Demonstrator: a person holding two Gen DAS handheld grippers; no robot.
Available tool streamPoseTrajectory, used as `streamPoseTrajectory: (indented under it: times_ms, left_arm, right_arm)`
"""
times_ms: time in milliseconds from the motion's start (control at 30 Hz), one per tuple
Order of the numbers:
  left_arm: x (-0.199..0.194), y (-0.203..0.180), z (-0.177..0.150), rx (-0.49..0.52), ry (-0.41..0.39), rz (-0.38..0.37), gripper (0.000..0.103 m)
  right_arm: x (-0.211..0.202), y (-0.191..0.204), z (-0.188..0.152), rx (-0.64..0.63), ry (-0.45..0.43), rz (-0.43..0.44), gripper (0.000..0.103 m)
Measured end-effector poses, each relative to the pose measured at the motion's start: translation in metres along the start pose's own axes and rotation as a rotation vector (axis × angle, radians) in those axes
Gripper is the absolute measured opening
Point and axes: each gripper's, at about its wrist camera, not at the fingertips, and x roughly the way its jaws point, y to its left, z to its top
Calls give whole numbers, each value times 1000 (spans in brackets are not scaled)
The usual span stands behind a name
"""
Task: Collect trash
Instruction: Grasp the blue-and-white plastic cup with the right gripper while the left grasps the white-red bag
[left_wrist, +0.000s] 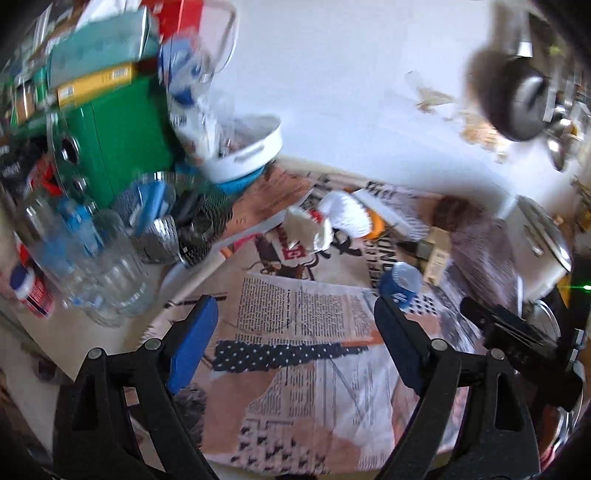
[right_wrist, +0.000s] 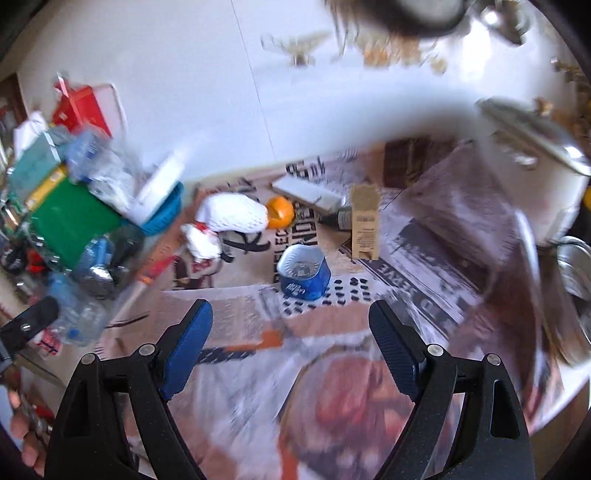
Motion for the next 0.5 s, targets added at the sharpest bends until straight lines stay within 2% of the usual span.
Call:
streamPoseTrajectory:
  times_ms: [200,400,433,500]
  left_arm:
    - [71,1,-4,-63,106,64,86]
    - [122,-7,-3,-70,142,92,86]
    - [130,-9,-1,-70,137,94,86]
    - [142,-13,7,-70,129,93,86]
  right_arm:
    - [89,-7,18,-8,119,27,84]
    - [136,-5,21,-9,178,21,84]
    - [138,-8,21,-3,177,26,82]
    - [141,-12,21,2,182,39,64]
